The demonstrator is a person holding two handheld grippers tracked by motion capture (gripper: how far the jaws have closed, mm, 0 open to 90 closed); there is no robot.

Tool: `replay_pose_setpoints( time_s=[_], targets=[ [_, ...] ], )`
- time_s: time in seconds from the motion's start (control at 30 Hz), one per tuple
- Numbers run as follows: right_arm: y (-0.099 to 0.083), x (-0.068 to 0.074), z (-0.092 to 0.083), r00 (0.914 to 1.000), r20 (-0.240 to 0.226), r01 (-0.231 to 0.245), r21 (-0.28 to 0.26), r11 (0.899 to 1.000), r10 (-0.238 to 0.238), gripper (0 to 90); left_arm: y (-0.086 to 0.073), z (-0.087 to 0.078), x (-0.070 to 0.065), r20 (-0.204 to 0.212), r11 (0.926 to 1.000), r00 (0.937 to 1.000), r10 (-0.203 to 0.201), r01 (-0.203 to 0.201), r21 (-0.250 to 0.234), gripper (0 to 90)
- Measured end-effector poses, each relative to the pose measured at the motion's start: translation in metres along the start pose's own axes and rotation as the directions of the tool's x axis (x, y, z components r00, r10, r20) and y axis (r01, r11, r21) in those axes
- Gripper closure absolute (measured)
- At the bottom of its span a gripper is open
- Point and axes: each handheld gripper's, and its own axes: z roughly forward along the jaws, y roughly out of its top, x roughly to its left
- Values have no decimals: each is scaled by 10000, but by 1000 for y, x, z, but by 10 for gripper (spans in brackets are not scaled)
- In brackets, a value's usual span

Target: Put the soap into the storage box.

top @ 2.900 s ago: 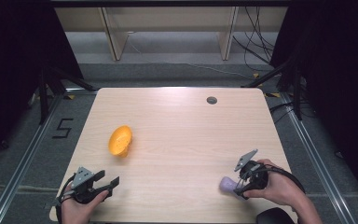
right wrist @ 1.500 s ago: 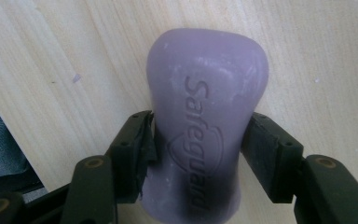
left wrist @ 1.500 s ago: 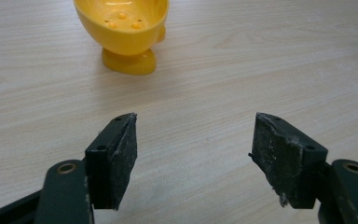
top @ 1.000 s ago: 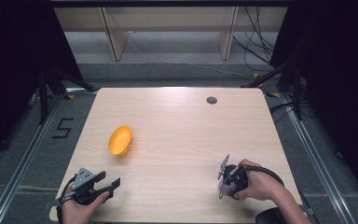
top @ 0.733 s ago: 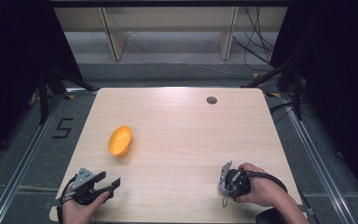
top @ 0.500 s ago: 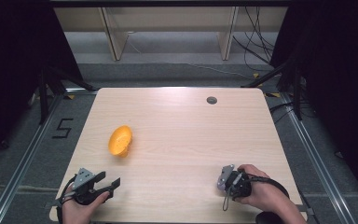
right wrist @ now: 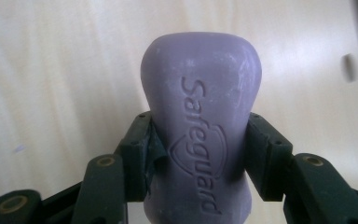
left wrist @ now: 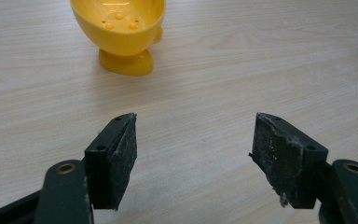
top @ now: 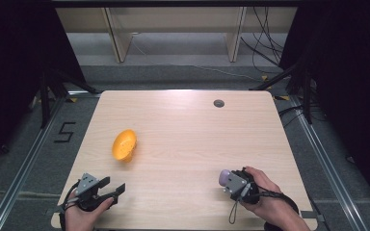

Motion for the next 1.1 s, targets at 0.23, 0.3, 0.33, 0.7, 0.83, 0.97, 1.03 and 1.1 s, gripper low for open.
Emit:
replay_pose_setpoints(
  time_s=[0.23, 0.3, 0.33, 0.7, 0.83, 0.97, 1.03, 1.1],
  targets=[
    [4, 5, 0, 9938, 1014, 477, -262, 9985, -448, 501, 6, 1, -5, 557, 9999, 9984, 18, -12, -104, 305],
    [6, 6, 0, 9901, 1222, 734, -312, 9968, -691, 501, 10, 1, -10, 714, 9998, 9974, 35, -23, -176, 309],
    [7, 6, 0, 9887, 1272, 832, -277, 9962, -790, 501, 13, 2, -12, 900, 9998, 9959, 93, -75, -201, 312],
    [16, 8, 2, 9732, 1674, 1670, -428, 9850, -1577, 501, 49, 13, -45, 2158, 9934, 9697, 1144, -1145, -120, 318],
    [19, 8, 2, 9677, 1897, 1788, -530, 9825, -1659, 501, 61, 20, -57, 2689, 9901, 9533, 1376, -1399, -110, 318],
    [22, 7, 2, 9643, 2021, 1872, -626, 9803, -1712, 501, 73, 29, -71, 3074, 9854, 9372, 1649, -1701, -99, 320],
    [24, 8, 2, 9659, 2069, 1721, -650, 9829, -1554, 501, 79, 34, -78, 3471, 9851, 9231, 1655, -1711, -148, 324],
    [27, 3, 4, 9486, 2307, 2439, -967, 9650, -2167, 501, 84, 39, -87, 3753, 9848, 9119, 1662, -1729, -161, 326]
  ],
)
